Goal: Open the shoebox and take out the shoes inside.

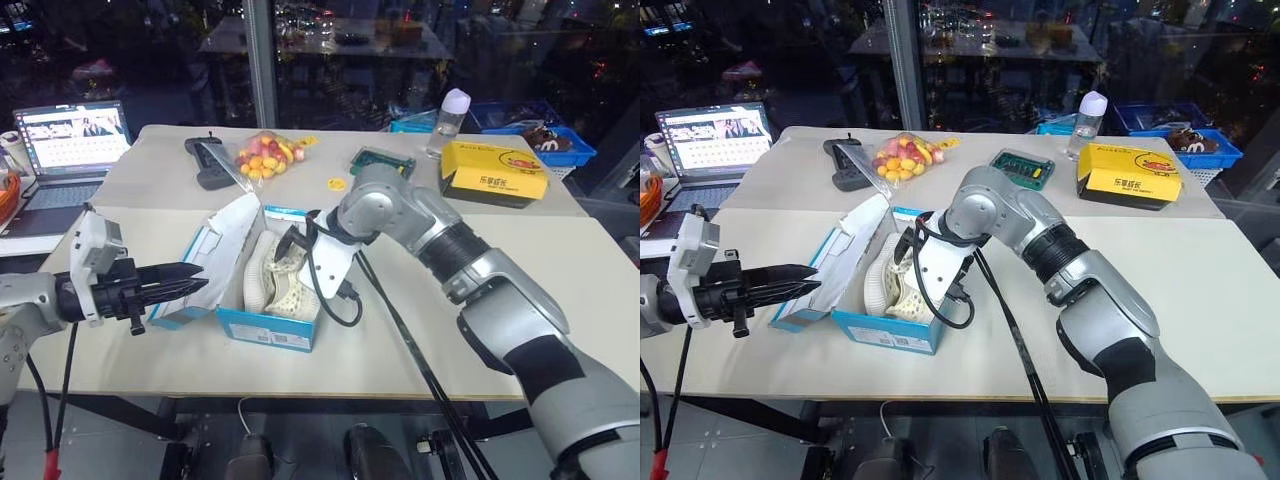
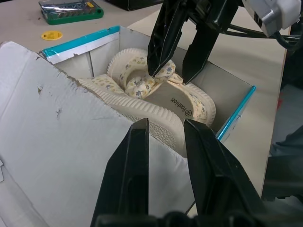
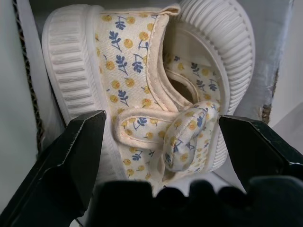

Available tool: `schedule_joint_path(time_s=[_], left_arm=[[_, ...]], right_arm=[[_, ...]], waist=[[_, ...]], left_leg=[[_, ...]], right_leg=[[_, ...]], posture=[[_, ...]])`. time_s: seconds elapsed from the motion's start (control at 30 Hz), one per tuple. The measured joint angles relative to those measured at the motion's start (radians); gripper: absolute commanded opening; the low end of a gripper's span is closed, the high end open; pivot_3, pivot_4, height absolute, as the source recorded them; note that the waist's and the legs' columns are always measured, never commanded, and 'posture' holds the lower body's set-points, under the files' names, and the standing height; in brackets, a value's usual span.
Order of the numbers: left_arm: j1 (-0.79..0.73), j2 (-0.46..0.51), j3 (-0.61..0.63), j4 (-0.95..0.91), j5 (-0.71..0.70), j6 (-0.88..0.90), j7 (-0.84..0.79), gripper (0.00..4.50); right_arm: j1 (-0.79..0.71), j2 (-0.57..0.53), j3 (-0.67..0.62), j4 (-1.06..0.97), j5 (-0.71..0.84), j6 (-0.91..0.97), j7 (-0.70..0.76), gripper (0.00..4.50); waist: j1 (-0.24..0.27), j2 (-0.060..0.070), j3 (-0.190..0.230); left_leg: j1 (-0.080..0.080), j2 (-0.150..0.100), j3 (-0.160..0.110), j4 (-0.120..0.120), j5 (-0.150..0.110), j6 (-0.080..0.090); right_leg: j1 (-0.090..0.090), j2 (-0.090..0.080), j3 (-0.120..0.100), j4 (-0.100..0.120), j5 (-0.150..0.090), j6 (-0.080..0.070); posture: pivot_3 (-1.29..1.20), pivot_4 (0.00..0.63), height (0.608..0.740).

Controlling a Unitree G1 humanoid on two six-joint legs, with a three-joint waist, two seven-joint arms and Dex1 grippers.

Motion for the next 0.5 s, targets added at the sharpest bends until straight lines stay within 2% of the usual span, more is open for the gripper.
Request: schedule_joint_path(time_s=[0.5], left_arm=[[-0.035,-0.028,-0.003,0.003,0.022,-0.016,0.021,1.21]], right_arm=[[0.028,-0.004,0.004,0.013,-0.026,-0.051,0.025,4.47]], waist=[[0.005,-0.008,-0.007]], left_leg=[[0.004,0.000,-0.001,0.000,0.000,-0.001]], right_leg=[[0.002,-0.001,-0.001,-0.001,-0.002,-0.001]], posture=[[0.00,0.150,0.673]])
